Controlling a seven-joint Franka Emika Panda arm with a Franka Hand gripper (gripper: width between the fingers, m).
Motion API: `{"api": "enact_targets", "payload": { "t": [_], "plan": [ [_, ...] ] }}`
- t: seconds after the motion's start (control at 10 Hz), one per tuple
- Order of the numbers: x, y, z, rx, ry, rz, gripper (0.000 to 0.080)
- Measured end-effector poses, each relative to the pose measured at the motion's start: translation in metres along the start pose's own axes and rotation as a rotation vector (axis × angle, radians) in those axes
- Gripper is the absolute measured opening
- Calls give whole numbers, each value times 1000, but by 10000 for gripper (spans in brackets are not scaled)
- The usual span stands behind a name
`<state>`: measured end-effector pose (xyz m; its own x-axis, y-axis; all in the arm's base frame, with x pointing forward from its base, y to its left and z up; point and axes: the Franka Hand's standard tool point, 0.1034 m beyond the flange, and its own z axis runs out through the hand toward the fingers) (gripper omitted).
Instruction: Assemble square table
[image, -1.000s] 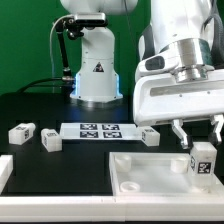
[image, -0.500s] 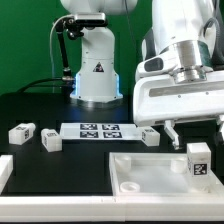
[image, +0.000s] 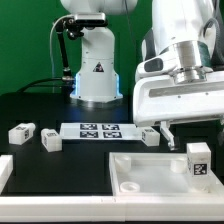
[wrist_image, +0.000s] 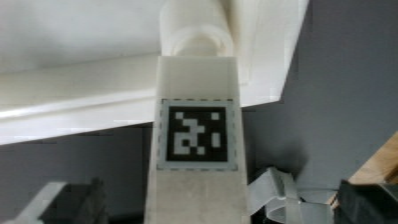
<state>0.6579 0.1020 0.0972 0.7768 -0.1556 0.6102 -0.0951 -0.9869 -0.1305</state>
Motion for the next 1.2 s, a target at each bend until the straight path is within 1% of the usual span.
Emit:
{"api": "enact_targets", "payload": {
  "t": [0.5, 0.6, 0.7, 0.8, 0.9, 1.0, 1.1, 1.2],
  "plan": [
    [-1, 0, 0, 0, -1, 0, 649],
    [-4, 2, 3, -2, -51, -12, 649],
    [6, 7, 0, 3, -154, -14, 649],
    [16, 14, -4, 12, -192, -19, 649],
    [4, 11, 5, 23, -299, -7, 649],
    [0, 10, 8, 32, -399, -5, 649],
    [2, 10, 7, 41, -489, 6, 649],
    [2, 9, 6, 48, -543, 8, 649]
  ]
}}
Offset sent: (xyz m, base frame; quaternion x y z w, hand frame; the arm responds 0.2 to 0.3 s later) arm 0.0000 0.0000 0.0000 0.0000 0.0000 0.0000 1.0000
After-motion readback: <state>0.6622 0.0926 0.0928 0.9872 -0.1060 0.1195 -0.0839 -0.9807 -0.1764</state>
